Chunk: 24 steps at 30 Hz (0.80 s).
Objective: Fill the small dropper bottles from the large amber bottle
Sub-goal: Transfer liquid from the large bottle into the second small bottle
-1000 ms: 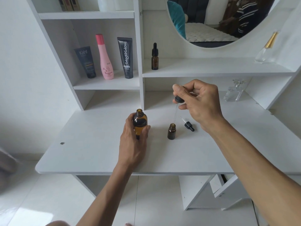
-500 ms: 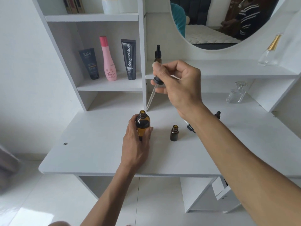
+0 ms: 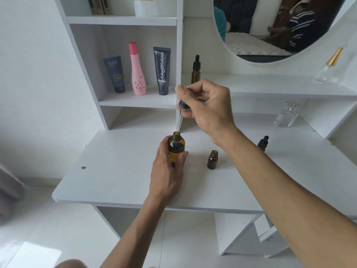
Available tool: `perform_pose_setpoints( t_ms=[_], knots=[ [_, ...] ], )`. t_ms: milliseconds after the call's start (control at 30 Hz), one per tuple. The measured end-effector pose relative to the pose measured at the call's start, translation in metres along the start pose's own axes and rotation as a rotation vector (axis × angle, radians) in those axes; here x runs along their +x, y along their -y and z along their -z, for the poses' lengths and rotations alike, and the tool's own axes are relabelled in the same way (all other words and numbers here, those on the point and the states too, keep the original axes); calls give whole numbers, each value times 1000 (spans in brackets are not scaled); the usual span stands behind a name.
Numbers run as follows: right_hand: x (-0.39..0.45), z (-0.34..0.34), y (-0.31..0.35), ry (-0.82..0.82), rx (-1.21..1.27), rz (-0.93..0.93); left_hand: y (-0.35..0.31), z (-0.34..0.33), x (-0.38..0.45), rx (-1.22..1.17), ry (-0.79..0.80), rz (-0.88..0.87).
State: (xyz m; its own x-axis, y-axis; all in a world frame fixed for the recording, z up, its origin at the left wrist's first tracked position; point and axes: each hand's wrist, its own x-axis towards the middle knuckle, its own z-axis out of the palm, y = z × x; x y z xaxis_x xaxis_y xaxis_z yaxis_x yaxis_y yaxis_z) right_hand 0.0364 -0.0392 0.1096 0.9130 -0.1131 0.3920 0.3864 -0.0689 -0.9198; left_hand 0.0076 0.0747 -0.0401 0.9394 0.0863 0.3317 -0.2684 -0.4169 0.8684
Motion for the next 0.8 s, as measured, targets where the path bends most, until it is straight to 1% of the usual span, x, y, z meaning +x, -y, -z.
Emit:
perform_pose_setpoints(
  t_ms=[133, 300, 467, 800],
  knots=[
    [-6, -4, -16, 44, -131, -9, 0, 0, 0, -1, -4, 1],
    [-16, -5, -33, 126, -147, -54, -3, 2, -2, -4, 5, -2],
    [-22, -4, -40, 134, -205, -72, -3, 2, -2, -2, 10, 4],
    [-24, -4, -47, 140, -232, -89, -3, 3, -3, -5, 21, 2]
  ],
)
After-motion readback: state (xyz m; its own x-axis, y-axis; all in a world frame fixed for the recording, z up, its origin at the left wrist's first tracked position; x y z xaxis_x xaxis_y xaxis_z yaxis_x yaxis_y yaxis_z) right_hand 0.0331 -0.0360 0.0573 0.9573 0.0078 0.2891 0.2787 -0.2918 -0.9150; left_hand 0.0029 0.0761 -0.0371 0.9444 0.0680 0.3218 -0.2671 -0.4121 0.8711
